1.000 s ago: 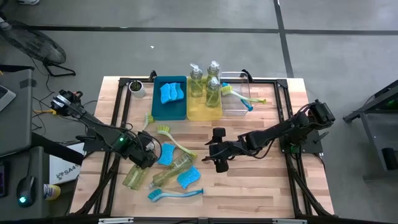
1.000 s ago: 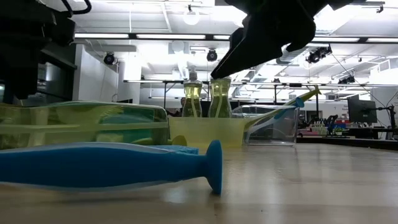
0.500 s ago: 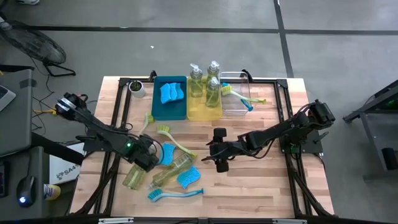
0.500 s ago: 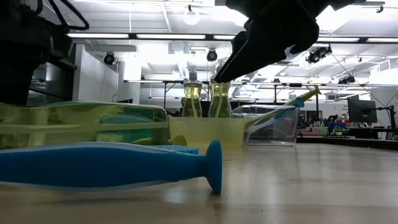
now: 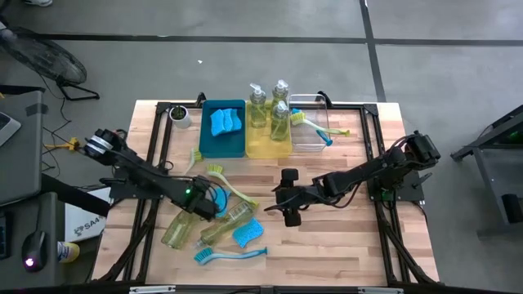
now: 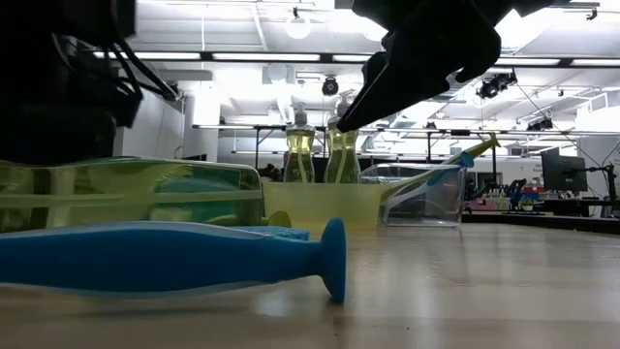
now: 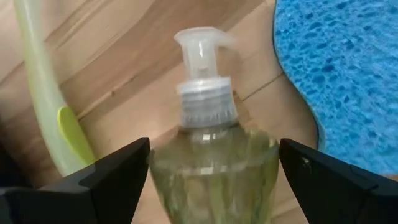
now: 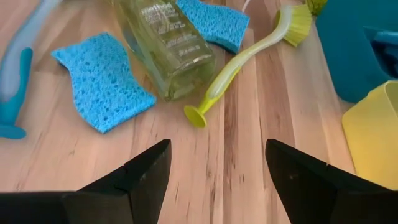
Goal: Pick & Place Kitchen Sink Supplies
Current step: Put the dishwashing liquid into the yellow bin
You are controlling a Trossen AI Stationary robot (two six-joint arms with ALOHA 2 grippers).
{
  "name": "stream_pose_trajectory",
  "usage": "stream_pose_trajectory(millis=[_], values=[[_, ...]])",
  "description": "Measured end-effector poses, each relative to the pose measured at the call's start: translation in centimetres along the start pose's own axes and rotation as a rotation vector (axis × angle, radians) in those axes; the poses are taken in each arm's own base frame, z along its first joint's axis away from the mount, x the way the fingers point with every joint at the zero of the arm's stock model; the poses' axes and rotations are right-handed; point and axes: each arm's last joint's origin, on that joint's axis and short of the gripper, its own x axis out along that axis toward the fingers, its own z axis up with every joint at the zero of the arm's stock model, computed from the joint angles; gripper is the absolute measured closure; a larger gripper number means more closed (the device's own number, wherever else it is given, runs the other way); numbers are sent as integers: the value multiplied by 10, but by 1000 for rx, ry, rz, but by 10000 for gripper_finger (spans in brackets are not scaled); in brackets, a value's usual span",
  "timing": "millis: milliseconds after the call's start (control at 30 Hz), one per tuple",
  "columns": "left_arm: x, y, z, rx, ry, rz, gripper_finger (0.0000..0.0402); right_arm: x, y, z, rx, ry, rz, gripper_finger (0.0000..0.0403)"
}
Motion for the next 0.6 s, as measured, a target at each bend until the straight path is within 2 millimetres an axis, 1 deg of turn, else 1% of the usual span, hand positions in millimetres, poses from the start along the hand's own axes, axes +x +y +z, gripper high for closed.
stream_pose_trajectory(millis=[200, 267, 467, 600], values=[[6, -2, 5, 19, 33, 12, 56, 0, 0, -4, 15, 40, 0, 149], [6, -2, 4, 23, 48, 13, 68, 0, 0, -4, 14, 42, 0, 149], [6, 0, 3, 28, 81, 26, 123, 0, 0, -4, 15, 40, 0, 149], [6, 0, 3, 29, 82, 27, 140, 0, 0, -4, 26, 40, -1, 148]])
